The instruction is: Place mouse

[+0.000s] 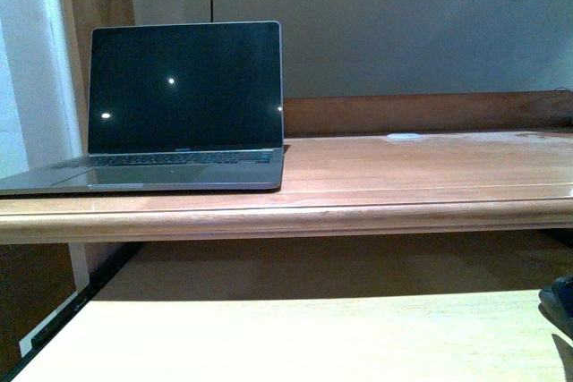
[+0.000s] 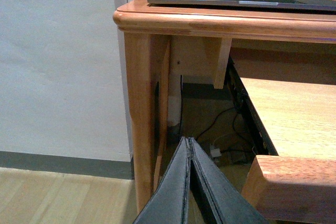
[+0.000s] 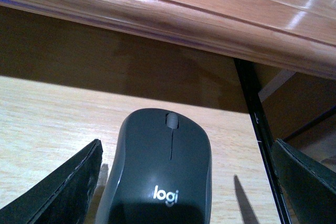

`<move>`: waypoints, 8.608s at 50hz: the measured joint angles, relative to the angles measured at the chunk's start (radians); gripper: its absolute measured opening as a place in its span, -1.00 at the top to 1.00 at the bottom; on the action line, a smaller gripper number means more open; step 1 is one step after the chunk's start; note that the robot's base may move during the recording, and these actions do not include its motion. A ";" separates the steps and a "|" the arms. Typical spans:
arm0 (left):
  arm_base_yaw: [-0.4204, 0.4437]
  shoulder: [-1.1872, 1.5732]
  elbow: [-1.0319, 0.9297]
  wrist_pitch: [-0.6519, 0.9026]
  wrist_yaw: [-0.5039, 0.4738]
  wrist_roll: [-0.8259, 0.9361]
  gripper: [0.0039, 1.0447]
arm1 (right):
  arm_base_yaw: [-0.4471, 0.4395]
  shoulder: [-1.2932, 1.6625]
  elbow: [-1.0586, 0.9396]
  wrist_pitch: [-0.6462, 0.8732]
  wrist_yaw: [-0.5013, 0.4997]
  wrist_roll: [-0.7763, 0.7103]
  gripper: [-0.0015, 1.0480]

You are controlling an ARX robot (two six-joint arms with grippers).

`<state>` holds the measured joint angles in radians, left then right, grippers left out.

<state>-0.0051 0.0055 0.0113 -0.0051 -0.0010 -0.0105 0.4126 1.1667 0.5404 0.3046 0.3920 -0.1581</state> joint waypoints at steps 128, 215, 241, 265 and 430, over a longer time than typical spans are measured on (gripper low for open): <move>0.000 0.000 0.000 0.000 0.000 0.002 -0.86 | 0.237 0.440 0.763 -0.307 0.220 0.273 -0.10; 0.000 0.000 0.000 0.000 0.000 0.002 -0.86 | -0.433 -0.140 0.080 -0.160 -0.958 0.087 -0.86; 0.000 0.000 0.000 0.000 0.000 0.002 -0.86 | -0.877 -0.195 -0.021 -0.830 -1.684 -0.574 -0.86; 0.000 0.000 0.000 0.000 0.000 0.002 -0.86 | -0.831 -0.142 -0.113 -0.792 -1.633 -0.838 -0.86; 0.000 0.000 0.000 0.000 0.000 0.002 -0.86 | -0.548 -0.575 -0.405 0.143 -0.525 0.166 0.77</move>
<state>-0.0051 0.0055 0.0113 -0.0051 -0.0006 -0.0086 -0.1356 0.5919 0.1352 0.4473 -0.1326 0.0078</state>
